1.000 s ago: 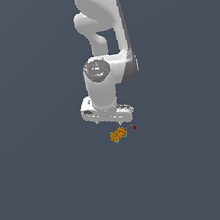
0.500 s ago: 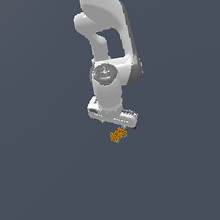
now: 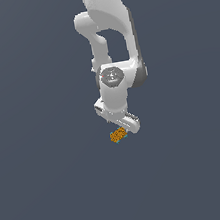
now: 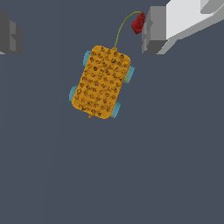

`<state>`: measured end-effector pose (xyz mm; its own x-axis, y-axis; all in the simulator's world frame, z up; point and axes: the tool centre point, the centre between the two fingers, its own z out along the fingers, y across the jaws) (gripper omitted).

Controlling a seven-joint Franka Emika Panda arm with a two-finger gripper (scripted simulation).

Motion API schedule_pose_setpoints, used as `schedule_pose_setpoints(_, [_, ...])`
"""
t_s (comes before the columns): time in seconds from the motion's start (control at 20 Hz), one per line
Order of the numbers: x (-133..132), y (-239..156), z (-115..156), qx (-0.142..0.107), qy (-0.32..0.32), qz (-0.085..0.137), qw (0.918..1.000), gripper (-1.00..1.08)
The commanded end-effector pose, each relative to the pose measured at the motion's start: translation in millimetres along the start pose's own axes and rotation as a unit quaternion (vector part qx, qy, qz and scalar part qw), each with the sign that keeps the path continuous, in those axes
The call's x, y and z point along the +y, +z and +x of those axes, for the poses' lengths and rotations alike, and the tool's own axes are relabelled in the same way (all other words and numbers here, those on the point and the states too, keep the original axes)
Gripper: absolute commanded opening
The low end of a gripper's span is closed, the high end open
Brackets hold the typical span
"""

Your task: Pick up the object and move it to a goal position.

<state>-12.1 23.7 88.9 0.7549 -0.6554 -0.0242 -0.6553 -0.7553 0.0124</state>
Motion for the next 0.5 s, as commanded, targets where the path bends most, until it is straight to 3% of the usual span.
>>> schedule_pose_setpoints(0.0, [-3.3,4.2,-3.0,0.002,0.032,0.001,0.9995,1.0])
schedule_pose_setpoints(0.45, [-12.8,17.0,-12.5,0.008,0.13,0.006,0.9914,1.0])
